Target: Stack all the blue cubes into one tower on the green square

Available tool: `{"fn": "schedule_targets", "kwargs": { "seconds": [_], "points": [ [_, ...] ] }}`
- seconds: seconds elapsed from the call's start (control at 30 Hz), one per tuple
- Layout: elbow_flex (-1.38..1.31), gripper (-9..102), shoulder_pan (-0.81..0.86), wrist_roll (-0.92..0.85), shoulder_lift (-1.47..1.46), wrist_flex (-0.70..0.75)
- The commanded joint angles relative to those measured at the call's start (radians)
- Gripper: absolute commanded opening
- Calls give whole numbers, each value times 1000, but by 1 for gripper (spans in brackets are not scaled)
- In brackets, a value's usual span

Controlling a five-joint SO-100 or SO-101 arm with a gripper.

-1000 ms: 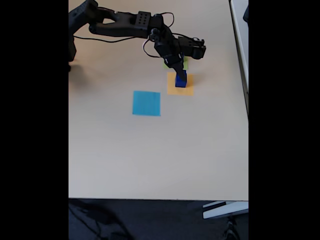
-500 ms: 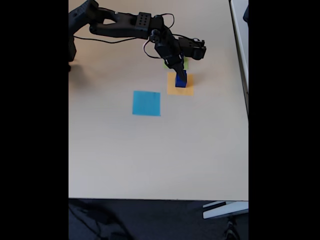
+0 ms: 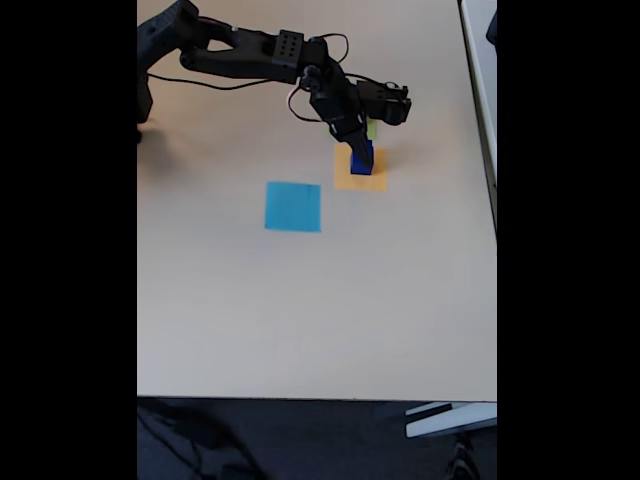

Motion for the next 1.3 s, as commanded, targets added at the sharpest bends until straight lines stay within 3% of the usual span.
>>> {"fn": "schedule_targets", "kwargs": {
  "seconds": [0.0,0.67,1.27],
  "points": [
    [-3,25,-3,14,34,-21],
    [17,4,2,18,49,-21],
    [-83,4,-5,-60,167,118]
  ]
}}
